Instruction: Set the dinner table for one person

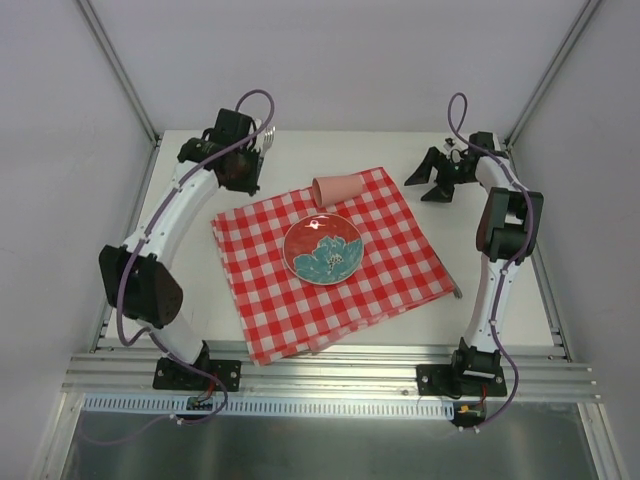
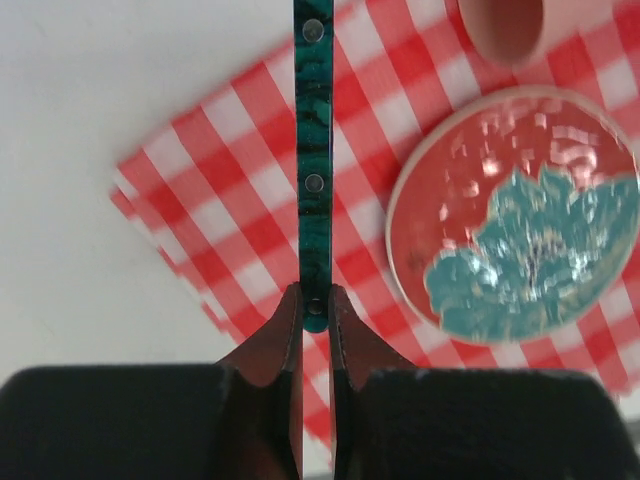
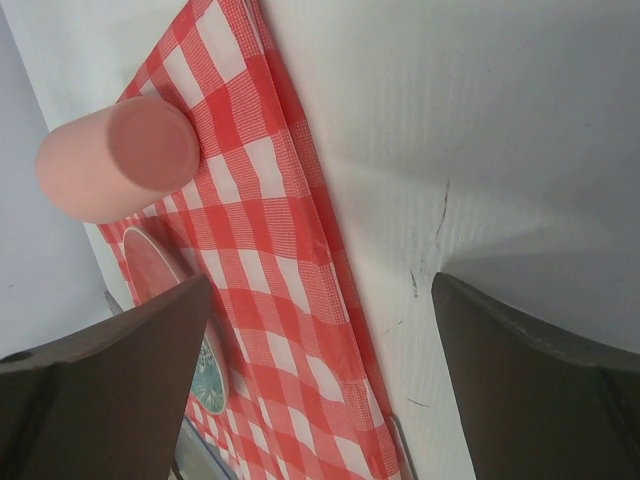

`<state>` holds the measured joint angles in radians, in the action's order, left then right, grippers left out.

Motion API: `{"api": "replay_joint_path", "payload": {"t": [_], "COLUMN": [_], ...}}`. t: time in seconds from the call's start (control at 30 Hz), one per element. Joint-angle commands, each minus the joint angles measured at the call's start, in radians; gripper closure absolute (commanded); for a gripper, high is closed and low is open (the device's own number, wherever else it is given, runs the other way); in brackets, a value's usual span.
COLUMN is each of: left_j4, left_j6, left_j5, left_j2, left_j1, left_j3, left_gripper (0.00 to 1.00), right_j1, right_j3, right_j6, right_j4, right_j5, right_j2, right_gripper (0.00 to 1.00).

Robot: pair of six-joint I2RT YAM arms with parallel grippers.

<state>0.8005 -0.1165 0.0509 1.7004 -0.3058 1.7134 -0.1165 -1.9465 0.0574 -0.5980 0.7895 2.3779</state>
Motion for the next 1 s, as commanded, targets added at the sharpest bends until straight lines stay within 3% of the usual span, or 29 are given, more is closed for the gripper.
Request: {"api": "replay_joint_path", "payload": {"t": [0.0,0.33,0.73,0.8,0.83,0.9,0.97], "left_j4": [0.109,0.227,0.286,0.286,0.284,0.284,0.266], "left_j6": [-0.097,-0.296,-0.456,-0.437,-0.416,-0.4,-0.358], "left_j5": [-0.101,-0.286,-0.361,-0.37,-0.368,-0.364,-0.336], "left_j2": [-0.099,-0.265,-0.121,-0.099,-0.081,-0.061,-0.051], "left_j1": [-0.039,-0.073,-0.075,-0.075,-0.075,-0.072,-0.064], "left_j3": [-0.177,-0.446,-0.509,-0.5,-0.491,-0.45,-0.402], "left_gripper": [1.0,1.0,1.0,0.59,0.44,0.29,0.21], "right_j1": [0.015,0.034,0.087,0.107,0.11,0.115,0.132], "right_j3": [-0.009,0.012,-0.017,-0.038,-0.052,-0.057,-0.068], "right_j6": [0.022,0.022,-0.013,-0.011,-0.016,-0.042,-0.056], "right_j4": [-0.02,-0.029,0.0,0.003,0.009,0.027,0.035], "right_j5": [0.03,0.033,0.045,0.045,0.047,0.059,0.063], "right_j2": [-0.082,-0.112,-0.123,-0.117,-0.111,-0.102,-0.079], "right_gripper": [0.03,0.03,0.03,0.03,0.03,0.03,0.03]}}
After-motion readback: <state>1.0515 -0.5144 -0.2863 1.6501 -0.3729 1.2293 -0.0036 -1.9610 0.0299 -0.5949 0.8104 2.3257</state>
